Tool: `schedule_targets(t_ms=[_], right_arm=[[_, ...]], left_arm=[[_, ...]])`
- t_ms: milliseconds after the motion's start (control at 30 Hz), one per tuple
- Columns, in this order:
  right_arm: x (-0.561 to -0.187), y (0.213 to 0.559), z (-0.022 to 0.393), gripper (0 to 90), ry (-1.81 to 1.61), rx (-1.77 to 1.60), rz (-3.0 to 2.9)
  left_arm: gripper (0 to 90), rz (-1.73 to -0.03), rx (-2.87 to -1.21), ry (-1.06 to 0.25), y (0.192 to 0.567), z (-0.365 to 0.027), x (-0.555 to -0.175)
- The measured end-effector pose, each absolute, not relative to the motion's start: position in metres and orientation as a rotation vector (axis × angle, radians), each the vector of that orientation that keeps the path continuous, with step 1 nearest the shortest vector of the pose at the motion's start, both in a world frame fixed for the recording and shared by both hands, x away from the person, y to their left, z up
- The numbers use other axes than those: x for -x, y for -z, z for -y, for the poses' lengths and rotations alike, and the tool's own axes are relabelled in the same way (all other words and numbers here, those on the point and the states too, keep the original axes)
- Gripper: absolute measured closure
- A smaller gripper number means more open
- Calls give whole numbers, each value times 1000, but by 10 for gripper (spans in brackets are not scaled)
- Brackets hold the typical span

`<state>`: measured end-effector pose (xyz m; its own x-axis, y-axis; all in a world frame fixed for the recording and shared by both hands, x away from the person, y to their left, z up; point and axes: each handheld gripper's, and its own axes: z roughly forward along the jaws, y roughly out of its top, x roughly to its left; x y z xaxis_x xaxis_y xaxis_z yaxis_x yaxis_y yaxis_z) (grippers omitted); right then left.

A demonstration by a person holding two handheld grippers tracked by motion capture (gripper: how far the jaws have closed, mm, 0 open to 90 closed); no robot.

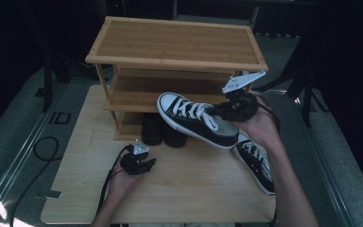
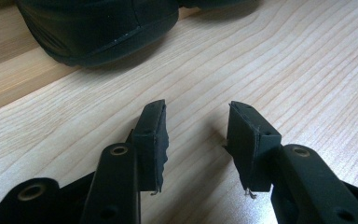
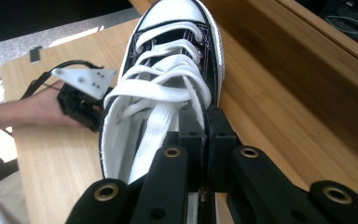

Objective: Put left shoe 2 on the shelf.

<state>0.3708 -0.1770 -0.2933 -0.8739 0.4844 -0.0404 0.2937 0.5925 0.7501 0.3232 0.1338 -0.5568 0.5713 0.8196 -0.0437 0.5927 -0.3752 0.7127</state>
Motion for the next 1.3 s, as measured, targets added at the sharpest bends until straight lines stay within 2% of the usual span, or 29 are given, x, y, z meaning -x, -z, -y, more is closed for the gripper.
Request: schedule_targets(t_ms=[533, 1200, 1233, 1300], right_arm=[[-406, 305, 158, 880, -1115, -920, -2451], [-414, 319, 146, 872, -1043, -992, -2327], [-414, 320, 147, 866, -1037, -987, -2329], [-414, 324, 151, 793, -1074, -977, -2326]], left_arm=[[581, -1122, -2106, -412, 557, -134, -324], [581, -1117, -2120, -414, 556, -135, -324], [581, -1120, -2109, -414, 557, -134, -323], [580, -1121, -2108, -414, 557, -134, -323]])
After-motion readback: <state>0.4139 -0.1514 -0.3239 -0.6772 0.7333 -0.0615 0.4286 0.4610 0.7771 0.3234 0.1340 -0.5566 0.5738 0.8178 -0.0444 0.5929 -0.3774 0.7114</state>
